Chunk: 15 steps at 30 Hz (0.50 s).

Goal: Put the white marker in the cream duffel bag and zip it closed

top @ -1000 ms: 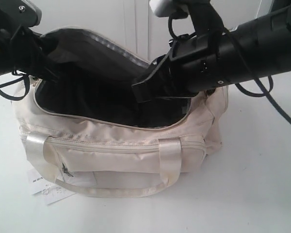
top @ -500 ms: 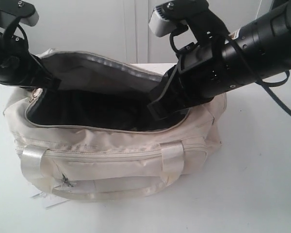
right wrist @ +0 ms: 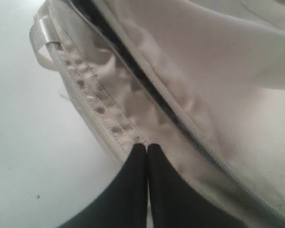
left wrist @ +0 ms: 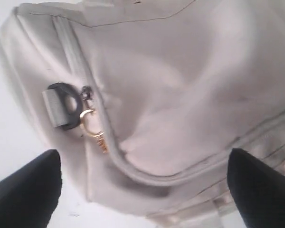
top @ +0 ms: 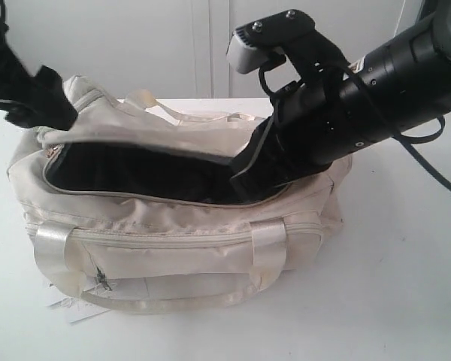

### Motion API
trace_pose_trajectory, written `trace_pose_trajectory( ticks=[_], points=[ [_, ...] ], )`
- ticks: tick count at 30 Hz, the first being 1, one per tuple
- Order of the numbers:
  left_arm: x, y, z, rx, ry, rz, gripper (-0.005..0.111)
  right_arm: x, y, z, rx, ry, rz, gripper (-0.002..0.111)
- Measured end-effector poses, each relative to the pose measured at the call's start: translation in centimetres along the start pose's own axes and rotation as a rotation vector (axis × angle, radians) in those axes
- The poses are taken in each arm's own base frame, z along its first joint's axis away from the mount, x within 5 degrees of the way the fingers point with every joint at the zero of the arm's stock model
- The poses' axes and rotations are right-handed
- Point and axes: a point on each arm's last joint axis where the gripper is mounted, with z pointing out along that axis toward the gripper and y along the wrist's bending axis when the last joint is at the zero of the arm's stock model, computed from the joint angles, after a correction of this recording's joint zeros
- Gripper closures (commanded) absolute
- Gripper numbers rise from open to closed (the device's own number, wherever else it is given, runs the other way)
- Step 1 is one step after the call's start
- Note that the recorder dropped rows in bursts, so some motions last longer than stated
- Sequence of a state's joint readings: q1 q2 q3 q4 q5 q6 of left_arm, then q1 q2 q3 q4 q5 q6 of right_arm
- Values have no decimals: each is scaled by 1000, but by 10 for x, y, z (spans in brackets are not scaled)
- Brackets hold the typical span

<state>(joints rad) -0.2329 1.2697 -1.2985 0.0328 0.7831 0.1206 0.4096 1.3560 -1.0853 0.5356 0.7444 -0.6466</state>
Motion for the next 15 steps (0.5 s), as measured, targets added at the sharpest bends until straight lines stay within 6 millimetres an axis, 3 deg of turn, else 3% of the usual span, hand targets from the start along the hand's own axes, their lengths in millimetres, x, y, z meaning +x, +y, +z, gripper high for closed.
trace_pose_trajectory(
  ticks=[5,8,10,14,15],
  points=[
    [14,13,-36,-184,43,77,14,3,5,0,-60,38,25,108],
    [17,19,-49,-268,21,78,25,-1,12,-1,-127,-12,52,108],
    [15,22,-50,-302,-3,71,45,-8,18,-2,-197,-85,63,108],
    [10,29,-39,-330,-9,26,100,-24,34,-3,-324,-225,44,108],
    [9,32,-35,-335,-5,14,106,-27,38,-1,-344,-243,34,108]
  ],
)
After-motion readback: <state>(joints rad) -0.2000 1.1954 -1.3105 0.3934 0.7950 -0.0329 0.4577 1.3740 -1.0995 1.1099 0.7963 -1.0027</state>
